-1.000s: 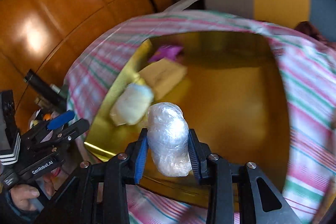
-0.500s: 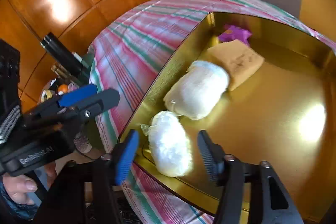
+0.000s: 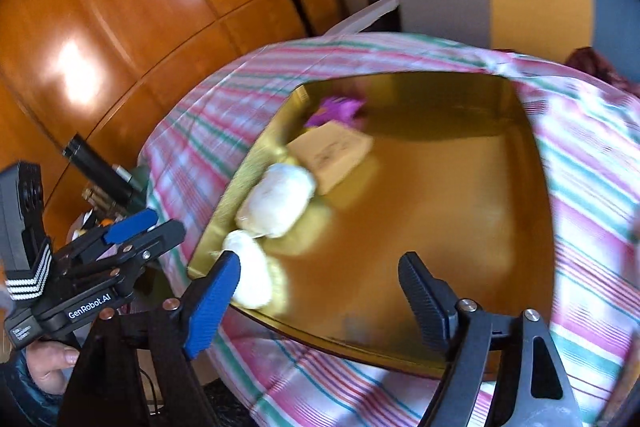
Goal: Organize objects
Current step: 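Carry the plastic-wrapped bundle into the tray and release it with the right gripper, then move both tools back toward the remaining items on the cloth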
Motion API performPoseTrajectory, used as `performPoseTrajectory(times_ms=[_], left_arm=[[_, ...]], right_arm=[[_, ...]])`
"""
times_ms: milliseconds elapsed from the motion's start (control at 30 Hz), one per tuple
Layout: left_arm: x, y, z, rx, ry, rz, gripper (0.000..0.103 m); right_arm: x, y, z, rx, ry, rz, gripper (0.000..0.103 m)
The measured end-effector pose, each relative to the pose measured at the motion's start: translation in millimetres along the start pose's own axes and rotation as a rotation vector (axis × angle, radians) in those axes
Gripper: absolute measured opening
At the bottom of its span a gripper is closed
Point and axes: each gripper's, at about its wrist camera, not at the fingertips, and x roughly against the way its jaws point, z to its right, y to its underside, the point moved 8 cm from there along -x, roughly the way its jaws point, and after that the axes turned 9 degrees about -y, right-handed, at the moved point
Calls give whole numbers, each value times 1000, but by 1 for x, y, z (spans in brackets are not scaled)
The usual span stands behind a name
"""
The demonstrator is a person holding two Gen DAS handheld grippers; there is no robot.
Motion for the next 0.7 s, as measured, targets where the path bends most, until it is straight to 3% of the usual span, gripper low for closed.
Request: performPoseTrajectory(times_ms=[700], left_arm=[[21, -5, 135, -287, 117, 35, 66]], right_arm=[[205, 23, 216, -296, 439, 255, 95]])
